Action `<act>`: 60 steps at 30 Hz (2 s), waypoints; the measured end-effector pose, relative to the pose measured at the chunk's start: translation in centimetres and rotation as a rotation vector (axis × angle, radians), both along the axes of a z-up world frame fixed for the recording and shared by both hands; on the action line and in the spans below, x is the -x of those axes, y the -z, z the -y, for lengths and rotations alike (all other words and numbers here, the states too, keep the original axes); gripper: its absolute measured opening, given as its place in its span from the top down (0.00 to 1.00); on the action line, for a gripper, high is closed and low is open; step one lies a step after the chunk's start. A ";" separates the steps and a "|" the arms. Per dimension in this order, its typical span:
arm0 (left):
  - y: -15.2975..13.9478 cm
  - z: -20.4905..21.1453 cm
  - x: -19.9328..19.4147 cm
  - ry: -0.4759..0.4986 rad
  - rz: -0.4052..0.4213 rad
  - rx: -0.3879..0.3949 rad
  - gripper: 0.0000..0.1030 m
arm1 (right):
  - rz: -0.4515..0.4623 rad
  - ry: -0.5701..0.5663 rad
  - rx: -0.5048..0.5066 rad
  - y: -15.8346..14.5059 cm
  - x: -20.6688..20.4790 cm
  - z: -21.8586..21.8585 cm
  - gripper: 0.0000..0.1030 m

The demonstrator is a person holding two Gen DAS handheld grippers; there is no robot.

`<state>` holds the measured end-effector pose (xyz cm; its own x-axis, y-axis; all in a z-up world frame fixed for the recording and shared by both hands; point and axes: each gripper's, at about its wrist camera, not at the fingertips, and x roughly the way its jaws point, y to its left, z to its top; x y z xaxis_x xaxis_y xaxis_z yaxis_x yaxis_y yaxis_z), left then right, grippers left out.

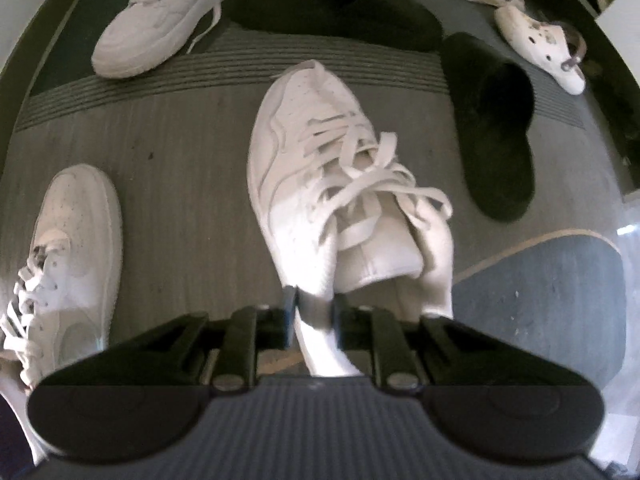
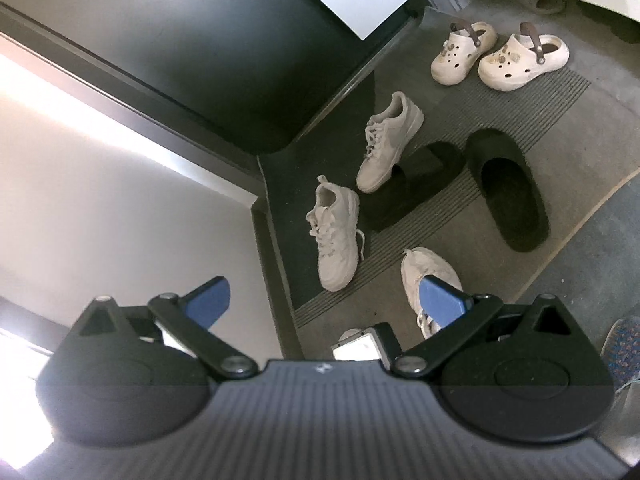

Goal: Organize scattered shoes
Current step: 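Carry the large sneaker with the left gripper, set it down, open, then lower the right gripper onto a white sneaker's heel and close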

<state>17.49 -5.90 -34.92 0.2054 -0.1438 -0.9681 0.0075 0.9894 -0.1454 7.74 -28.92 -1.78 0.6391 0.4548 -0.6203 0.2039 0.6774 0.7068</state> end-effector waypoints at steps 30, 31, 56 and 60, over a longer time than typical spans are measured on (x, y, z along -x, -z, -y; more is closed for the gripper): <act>-36.4 -5.2 6.7 -0.093 0.365 -0.153 0.01 | 0.069 0.107 0.096 -1.2 2.2 2.7 0.00; -37.5 -5.5 7.1 -0.104 0.390 -0.150 0.01 | 0.055 0.083 0.117 -0.8 2.0 2.3 0.00; -44.4 -13.9 9.2 -0.234 0.566 -0.013 0.00 | -0.169 -0.493 0.577 25.6 -11.1 -14.5 0.00; -43.7 -15.4 8.7 -0.252 0.528 0.024 0.00 | -0.165 -0.574 0.670 28.3 -11.1 -16.2 0.00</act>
